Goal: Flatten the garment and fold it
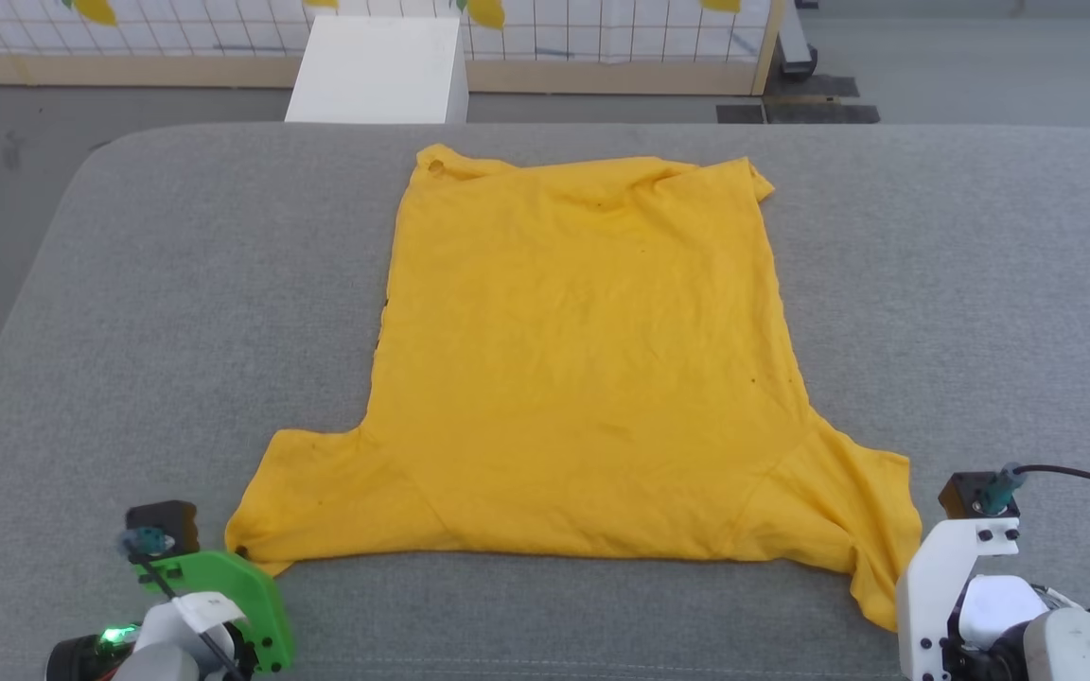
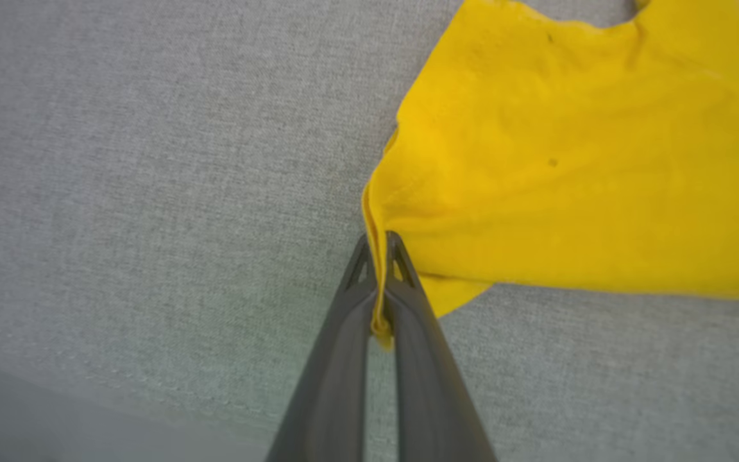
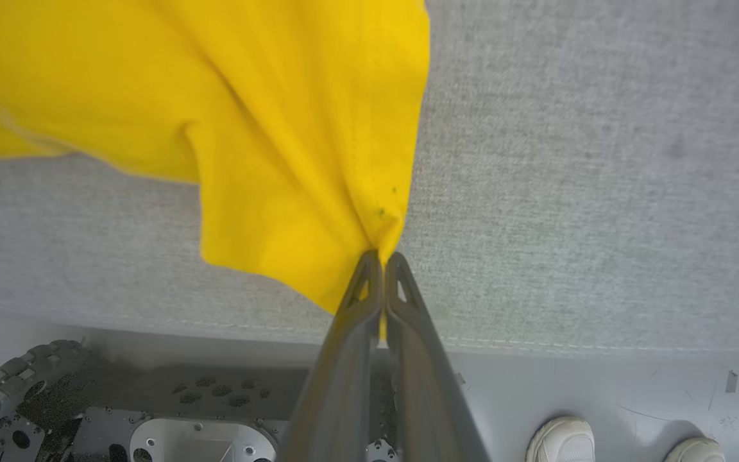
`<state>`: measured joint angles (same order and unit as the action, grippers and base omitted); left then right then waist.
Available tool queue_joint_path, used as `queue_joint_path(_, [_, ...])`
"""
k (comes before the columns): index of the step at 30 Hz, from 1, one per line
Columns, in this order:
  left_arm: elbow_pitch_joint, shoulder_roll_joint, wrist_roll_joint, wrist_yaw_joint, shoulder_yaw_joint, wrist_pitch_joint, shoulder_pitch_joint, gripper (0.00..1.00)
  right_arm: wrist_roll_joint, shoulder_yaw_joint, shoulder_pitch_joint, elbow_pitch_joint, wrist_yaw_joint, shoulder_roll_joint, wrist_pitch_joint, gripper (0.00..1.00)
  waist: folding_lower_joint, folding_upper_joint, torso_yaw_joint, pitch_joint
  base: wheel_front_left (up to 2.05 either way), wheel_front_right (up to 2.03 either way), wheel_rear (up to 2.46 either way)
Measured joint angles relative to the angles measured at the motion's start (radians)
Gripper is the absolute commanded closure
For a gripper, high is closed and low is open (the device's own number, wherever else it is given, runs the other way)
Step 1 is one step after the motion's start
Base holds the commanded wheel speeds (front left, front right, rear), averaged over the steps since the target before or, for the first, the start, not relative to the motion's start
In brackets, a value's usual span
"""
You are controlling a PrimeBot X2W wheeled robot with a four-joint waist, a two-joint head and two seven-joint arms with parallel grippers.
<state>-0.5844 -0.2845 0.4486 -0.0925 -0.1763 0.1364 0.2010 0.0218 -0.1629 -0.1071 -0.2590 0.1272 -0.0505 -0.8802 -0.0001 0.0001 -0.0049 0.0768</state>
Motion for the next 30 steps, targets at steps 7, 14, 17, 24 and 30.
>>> queue_joint_path(7, [0.062, 0.002, 0.040, -0.010, 0.044, -0.051, -0.005, 1.00, 0.114, -0.028, -0.024, 0.029, 0.000, 0.001, 0.085, 0.00, 0.0000, 0.0000, 0.003, 0.004, 0.00, 0.00, 0.00])
queue_joint_path(14, [0.156, 0.002, 0.054, -0.026, 0.059, -0.060, -0.045, 1.00, 0.252, -0.091, -0.088, 0.202, 0.000, 0.000, 0.234, 0.00, 0.0000, 0.0000, -0.009, -0.005, 0.00, 0.00, 0.00])
queue_joint_path(17, [0.205, 0.001, 0.067, -0.041, 0.067, -0.059, -0.054, 1.00, 0.271, -0.108, -0.158, 0.217, 0.000, -0.001, 0.300, 0.00, 0.0000, 0.0000, -0.010, 0.010, 0.00, 0.00, 0.00])
queue_joint_path(24, [0.343, 0.002, 0.090, -0.045, 0.078, -0.059, -0.057, 1.00, 0.240, -0.143, -0.403, 0.103, 0.000, 0.000, 0.371, 0.00, 0.0001, 0.0000, 0.010, 0.083, 0.00, 0.00, 0.00])
queue_joint_path(30, [0.443, 0.005, 0.109, -0.034, 0.085, -0.061, -0.051, 1.00, 0.076, -0.178, -0.674, -0.028, 0.000, 0.000, 0.361, 0.00, 0.0001, 0.0000, 0.049, 0.188, 0.00, 0.00, 0.00])
